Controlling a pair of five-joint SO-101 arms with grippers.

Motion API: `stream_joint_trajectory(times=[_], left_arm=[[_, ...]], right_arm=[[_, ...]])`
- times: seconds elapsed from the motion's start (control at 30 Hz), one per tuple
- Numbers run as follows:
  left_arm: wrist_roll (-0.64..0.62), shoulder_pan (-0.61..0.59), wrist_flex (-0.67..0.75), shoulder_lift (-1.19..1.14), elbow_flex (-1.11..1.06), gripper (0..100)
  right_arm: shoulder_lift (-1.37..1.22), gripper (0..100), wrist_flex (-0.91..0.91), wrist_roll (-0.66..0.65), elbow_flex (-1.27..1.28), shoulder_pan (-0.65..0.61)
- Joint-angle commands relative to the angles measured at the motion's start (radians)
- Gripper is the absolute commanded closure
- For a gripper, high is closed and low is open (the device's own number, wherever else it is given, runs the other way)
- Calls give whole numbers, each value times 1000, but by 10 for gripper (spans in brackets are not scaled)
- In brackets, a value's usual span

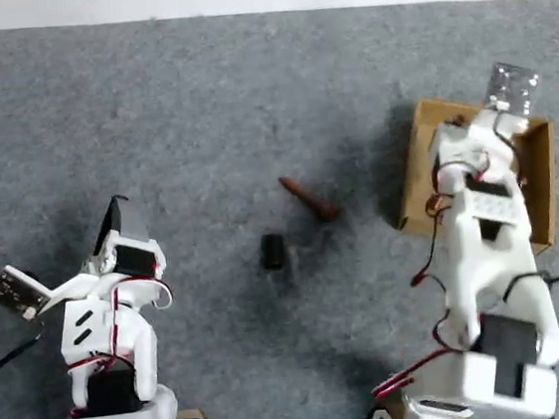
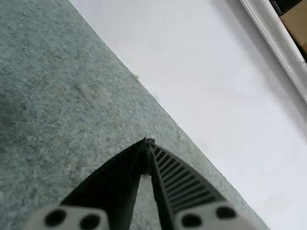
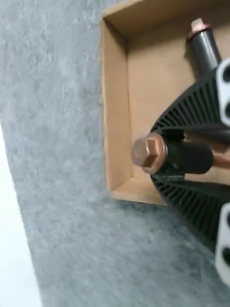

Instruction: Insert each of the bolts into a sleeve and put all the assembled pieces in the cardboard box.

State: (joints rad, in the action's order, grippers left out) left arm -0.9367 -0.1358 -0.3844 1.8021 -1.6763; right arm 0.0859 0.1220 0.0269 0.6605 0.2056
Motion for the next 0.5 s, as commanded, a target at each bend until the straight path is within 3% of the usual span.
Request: stream_joint_trajectory(times=[0.0, 0.27, 0.47], left_arm=[[9, -13, 25, 7, -19, 993], [9, -18, 11, 8, -19, 993], [9, -19, 11, 8, -19, 993]], right_arm=[[-35, 876, -2, 9, -73, -39], [50, 862, 70, 8, -12, -54], [424, 864, 223, 6, 186, -277]])
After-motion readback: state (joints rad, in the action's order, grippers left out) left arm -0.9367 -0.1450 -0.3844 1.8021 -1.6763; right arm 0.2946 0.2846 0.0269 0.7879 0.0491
